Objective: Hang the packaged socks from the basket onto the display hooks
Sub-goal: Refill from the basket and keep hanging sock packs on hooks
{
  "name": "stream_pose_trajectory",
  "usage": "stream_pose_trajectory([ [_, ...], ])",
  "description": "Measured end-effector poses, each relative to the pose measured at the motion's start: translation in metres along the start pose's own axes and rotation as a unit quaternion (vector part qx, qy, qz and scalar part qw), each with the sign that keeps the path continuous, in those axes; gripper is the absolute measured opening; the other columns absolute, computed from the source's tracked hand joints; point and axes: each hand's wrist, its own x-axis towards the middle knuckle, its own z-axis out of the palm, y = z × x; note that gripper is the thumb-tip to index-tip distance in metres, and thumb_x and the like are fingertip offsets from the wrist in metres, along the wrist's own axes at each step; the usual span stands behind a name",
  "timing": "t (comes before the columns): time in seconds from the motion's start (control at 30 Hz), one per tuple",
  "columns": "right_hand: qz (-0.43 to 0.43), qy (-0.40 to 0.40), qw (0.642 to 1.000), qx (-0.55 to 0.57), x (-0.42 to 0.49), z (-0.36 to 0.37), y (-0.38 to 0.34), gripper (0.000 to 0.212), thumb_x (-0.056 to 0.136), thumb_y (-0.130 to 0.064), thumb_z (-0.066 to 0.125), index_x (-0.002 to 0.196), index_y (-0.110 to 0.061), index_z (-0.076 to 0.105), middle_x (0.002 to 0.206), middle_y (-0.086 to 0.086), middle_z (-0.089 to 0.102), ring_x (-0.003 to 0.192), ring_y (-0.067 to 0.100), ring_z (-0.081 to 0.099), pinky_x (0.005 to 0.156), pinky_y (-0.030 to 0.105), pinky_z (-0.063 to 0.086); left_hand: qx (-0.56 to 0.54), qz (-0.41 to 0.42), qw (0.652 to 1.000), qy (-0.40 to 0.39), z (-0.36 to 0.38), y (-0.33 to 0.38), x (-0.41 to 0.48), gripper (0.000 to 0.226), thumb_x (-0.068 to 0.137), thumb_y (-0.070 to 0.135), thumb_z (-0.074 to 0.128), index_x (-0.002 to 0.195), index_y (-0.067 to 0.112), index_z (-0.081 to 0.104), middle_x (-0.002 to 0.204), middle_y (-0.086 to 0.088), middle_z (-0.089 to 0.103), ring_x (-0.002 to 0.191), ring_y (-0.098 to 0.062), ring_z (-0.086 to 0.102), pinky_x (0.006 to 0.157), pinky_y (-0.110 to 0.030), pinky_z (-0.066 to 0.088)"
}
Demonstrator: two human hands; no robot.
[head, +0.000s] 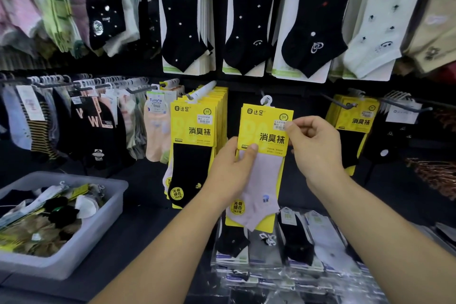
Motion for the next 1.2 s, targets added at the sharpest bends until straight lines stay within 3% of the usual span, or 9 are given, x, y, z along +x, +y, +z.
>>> stream_pose_trajectory([
  [0.27,-0.005,-0.022,0.999,-0.024,0.006,0.003,0.010,0.007,0.093,-0.024,0.072,0.087,-0.022,0.067,0.080,-0.003,0.073,0.069,0.005,0.070,0.053,0.013,0.048,0.020,-0.016,0.999,0.021,0.001,-0.001,-0.004,0.013,0.108,0.040,0.056,0.103,0.029,0.060,0.099,0.014,0.070,0.091,0.000,0.067,0.071,-0.021,0.048],
  [0.37,-0.017,-0.033,0.998,-0.041,0.006,0.002,0.016,0.007,0.092,-0.025,0.073,0.088,-0.024,0.066,0.081,-0.004,0.072,0.070,0.002,0.068,0.053,0.011,0.047,0.191,-0.012,0.981,0.008,-0.003,0.003,-0.006,0.032,0.109,0.048,0.047,0.098,0.018,0.048,0.083,0.006,0.057,0.074,-0.015,0.056,0.058,-0.031,0.039],
  [0.5,-0.047,-0.023,0.997,-0.056,0.002,-0.001,0.025,0.016,0.089,-0.033,0.075,0.094,-0.026,0.063,0.089,-0.009,0.068,0.077,-0.001,0.064,0.060,0.008,0.047,0.326,-0.019,0.944,0.040,-0.005,0.018,-0.004,0.045,0.108,0.057,0.040,0.110,0.012,0.045,0.089,-0.005,0.061,0.081,-0.030,0.062,0.056,-0.036,0.038],
  [0.63,-0.036,-0.084,0.990,-0.107,-0.001,0.002,0.033,0.058,0.093,-0.044,0.067,0.141,-0.020,0.043,0.136,0.001,0.054,0.121,0.013,0.055,0.098,0.030,0.049,0.198,-0.007,0.979,0.049,0.006,0.027,0.004,0.056,0.106,0.056,0.045,0.140,0.010,0.045,0.119,-0.006,0.070,0.110,-0.028,0.068,0.088,-0.042,0.056],
  [0.7,-0.040,-0.132,0.985,-0.105,-0.004,0.009,0.034,0.064,0.098,-0.041,0.059,0.153,-0.023,0.030,0.144,-0.004,0.051,0.131,0.011,0.050,0.107,0.037,0.044,0.082,0.003,0.995,0.049,0.016,0.023,0.014,0.037,0.108,0.047,0.050,0.134,0.021,0.050,0.119,0.011,0.070,0.110,-0.010,0.068,0.087,-0.030,0.053],
  [0.77,-0.055,-0.166,0.980,-0.098,-0.005,0.016,0.037,0.056,0.103,-0.031,0.054,0.152,-0.029,0.029,0.133,-0.015,0.060,0.117,-0.005,0.057,0.095,0.024,0.048,-0.029,-0.018,0.998,0.048,0.026,0.018,0.026,0.028,0.110,0.039,0.050,0.135,0.028,0.051,0.111,0.022,0.068,0.103,0.004,0.063,0.087,-0.025,0.048],
  [0.9,-0.070,-0.174,0.976,-0.110,0.007,0.027,0.042,0.053,0.105,-0.017,0.048,0.153,-0.027,0.027,0.119,-0.019,0.063,0.093,-0.025,0.055,0.068,-0.002,0.040,-0.100,-0.015,0.991,0.085,0.034,0.010,0.051,0.031,0.110,0.029,0.051,0.140,0.022,0.056,0.115,0.010,0.071,0.110,-0.010,0.068,0.092,-0.027,0.051],
  [1.0,-0.080,-0.177,0.972,-0.130,0.025,0.034,0.047,0.054,0.105,-0.014,0.046,0.154,-0.025,0.025,0.117,-0.017,0.061,0.090,-0.022,0.056,0.067,-0.003,0.040,-0.095,-0.026,0.989,0.111,0.036,0.009,0.072,0.029,0.109,0.028,0.054,0.136,0.017,0.059,0.112,0.006,0.072,0.099,-0.008,0.068,0.081,-0.024,0.050],
  [1.2,-0.069,-0.179,0.966,-0.171,0.054,0.041,0.064,0.052,0.106,-0.018,0.046,0.153,-0.026,0.024,0.111,-0.017,0.059,0.084,-0.006,0.055,0.063,0.009,0.037,-0.029,-0.078,0.993,0.088,0.042,0.005,0.097,0.029,0.109,0.032,0.052,0.134,0.018,0.059,0.117,0.000,0.073,0.112,-0.024,0.068,0.100,-0.041,0.053],
])
